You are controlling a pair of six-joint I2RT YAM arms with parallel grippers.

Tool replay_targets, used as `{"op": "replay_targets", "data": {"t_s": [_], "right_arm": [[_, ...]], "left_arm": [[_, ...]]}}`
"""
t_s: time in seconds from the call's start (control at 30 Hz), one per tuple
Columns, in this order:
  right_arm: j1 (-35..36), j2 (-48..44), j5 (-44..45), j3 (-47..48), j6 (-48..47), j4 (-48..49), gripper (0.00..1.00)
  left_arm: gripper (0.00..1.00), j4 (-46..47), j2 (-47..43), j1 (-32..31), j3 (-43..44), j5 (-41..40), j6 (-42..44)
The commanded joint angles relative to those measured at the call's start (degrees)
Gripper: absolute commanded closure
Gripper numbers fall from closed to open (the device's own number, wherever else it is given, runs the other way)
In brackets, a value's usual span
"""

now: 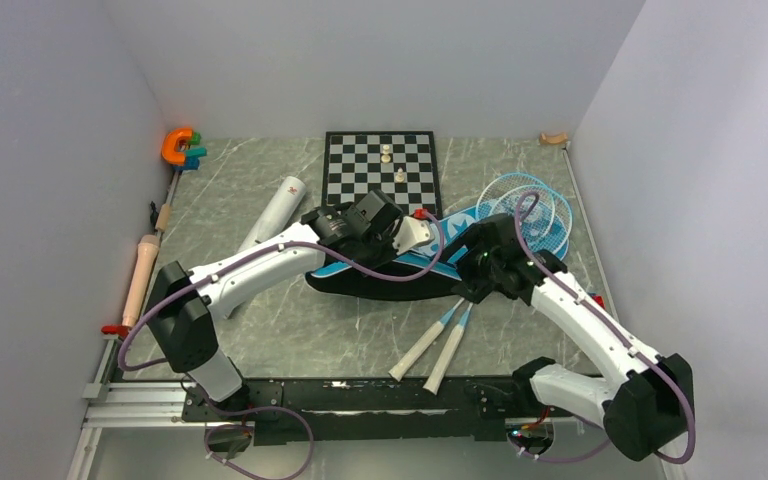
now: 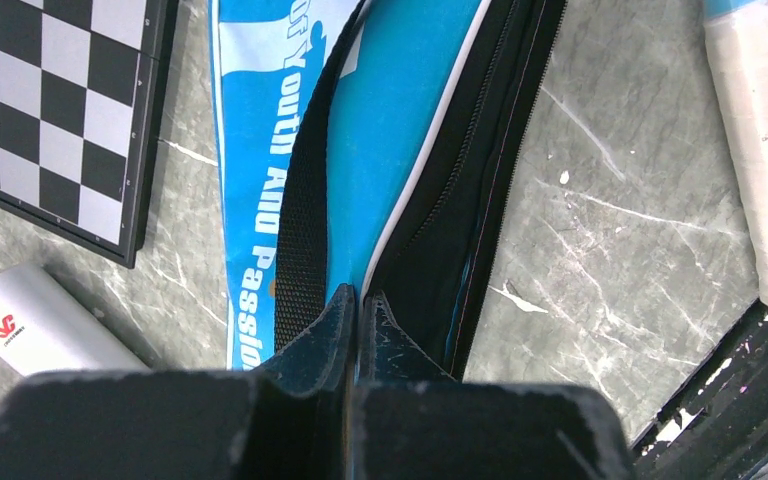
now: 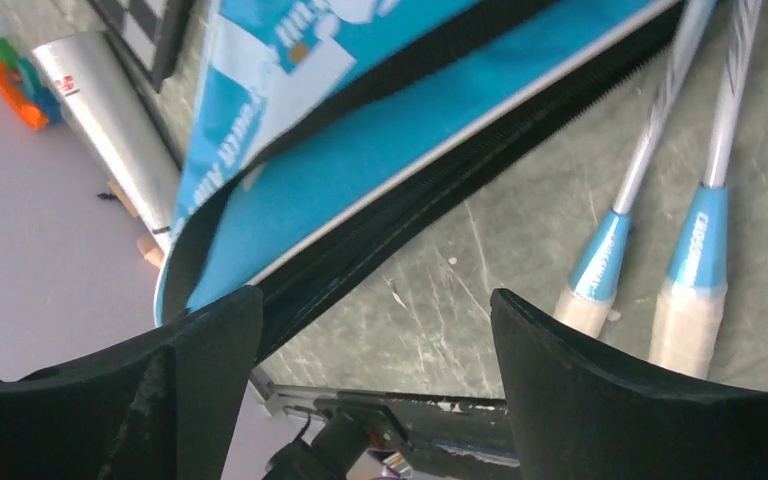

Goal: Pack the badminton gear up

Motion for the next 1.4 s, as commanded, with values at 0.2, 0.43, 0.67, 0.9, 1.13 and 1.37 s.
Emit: {"op": "replay_targets", "data": {"t_s": [0.2,0.43,0.67,0.9,1.13,1.37], "right_arm": [[2.9,-1.8,8.3,-9.8,21.1,10.6,0.12],[2.8,5.9,12.7,-11.9,26.2,18.3,0.17],[2.5,11.9,18.0,-12.2,28.8,23.3,0.25],[0.1,9.9,23.8,-14.8,28.8,25.5,0.42],[-0.1,11.4,23.5,-12.7,25.6,26.9,0.81],[-0.2,6.5,24.0,-12.4,21.6,24.8,1.0]], "left_arm": [[1.0,-0.2,-0.8,0.4,2.4,-0.8,-0.2],[1.0,-0.6,-1.1,0.6,3.1,0.2,-0.3],[1.0,-2.4,-4.3,1.3,1.5,2.2,0.0],[1.0,-4.7,-9.2,2.5,-3.3,4.3,0.1],[1.0,-6.6,-10.5,2.6,-6.1,7.9,1.7],[0.51,-10.1,-7.8,1.5,-3.8,8.4,4.9]]}}
